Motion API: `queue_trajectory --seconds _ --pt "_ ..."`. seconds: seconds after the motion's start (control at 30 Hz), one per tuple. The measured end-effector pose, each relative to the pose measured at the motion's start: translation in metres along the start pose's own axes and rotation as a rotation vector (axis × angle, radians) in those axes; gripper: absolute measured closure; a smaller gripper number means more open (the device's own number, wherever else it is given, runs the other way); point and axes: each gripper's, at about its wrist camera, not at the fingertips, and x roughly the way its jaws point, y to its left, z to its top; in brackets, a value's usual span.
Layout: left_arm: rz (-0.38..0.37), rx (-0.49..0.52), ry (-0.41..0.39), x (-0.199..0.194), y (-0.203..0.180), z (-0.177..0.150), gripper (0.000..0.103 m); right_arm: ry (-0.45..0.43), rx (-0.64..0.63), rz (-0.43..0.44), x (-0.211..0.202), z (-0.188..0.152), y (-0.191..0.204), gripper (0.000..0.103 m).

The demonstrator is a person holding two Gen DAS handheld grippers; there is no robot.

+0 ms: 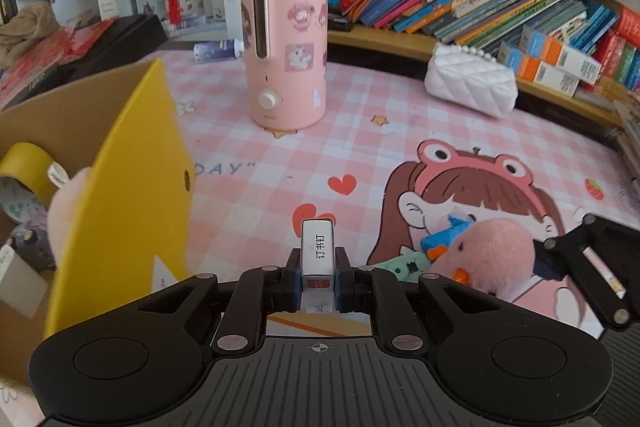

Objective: Organize objects

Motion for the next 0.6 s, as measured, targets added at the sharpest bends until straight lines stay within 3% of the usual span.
queue_trajectory --seconds 0.17,0.47,0.6 --pt "-0.053 0.029 -0.046 -0.031 0.001 -0.004 0.09 0.024 0.137 -0.023 -0.023 -0.002 -0.011 0.053" --pt "-0.191 0.066 -0.085 -0.076 0.01 -0.026 0.09 0.143 0.576 -0.102 -0.073 -0.008 -0.028 0.053" --pt "-0.252 0.079 -0.082 -0.092 0.019 -0.041 0.09 0.189 0.715 -0.128 -0.093 -0.01 -0.023 0.053"
